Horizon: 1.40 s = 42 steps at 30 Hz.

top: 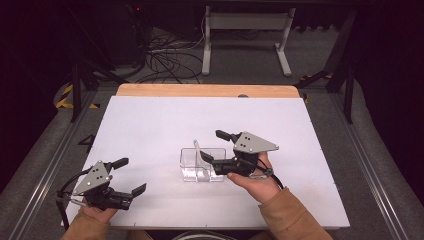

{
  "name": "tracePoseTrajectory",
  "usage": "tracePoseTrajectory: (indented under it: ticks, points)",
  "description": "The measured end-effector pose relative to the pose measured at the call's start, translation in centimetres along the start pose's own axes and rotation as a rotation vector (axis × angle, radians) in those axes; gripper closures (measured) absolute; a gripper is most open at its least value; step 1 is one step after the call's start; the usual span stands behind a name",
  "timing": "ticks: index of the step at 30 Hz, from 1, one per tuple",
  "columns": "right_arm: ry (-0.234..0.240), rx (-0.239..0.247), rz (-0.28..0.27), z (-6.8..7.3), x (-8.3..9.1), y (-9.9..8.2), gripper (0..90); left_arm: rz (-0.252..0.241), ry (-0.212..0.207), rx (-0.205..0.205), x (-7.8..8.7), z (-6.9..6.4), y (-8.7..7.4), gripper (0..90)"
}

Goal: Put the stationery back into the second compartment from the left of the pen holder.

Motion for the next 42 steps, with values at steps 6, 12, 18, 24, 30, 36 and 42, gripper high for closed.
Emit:
tracePoseTrajectory:
  ticks: [6, 12, 18, 24, 30, 36, 42]
  points:
    - [-0.005, 0.006, -0.011, -0.3, 0.3, 0.3, 13.6, -0.002, 0.004, -0.001, 0.1, 0.0, 0.0, 1.4]
    - [-0.028, -0.005, -0.013, -1.1, 2.1, 0.4, 10.3, -0.006, 0.013, 0.004, 0.3, -0.1, 0.1, 1.3]
    - [-0.091, -0.023, -0.021, -2.6, 5.1, -0.1, 7.5, -0.012, 0.019, 0.012, 0.4, -0.2, 0.1, 1.2]
    - [-0.131, -0.037, -0.006, -3.7, 7.8, -1.3, 7.5, -0.016, 0.029, 0.013, 0.6, -0.1, 0.1, 1.1]
    - [-0.142, -0.065, 0.047, -4.2, 9.2, -2.9, 6.9, -0.024, 0.033, 0.020, 0.7, -0.1, 0.1, 1.2]
    - [-0.161, -0.090, 0.075, -4.5, 10.4, -4.6, 6.9, -0.028, 0.039, 0.014, 0.8, -0.1, 0.1, 1.1]
    - [-0.177, -0.116, 0.108, -4.7, 11.5, -6.6, 7.1, -0.026, 0.044, 0.010, 0.8, -0.1, 0.1, 1.1]
Point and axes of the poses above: each handheld gripper's, and its own axes: x roughly backward along the jaws, y roughly out of its top, z roughly to its left, the point moved 5 cm from there along -x, roughly forward along the jaws, and after that the axes turned 6 degrees about y, right-handed, at the moved point
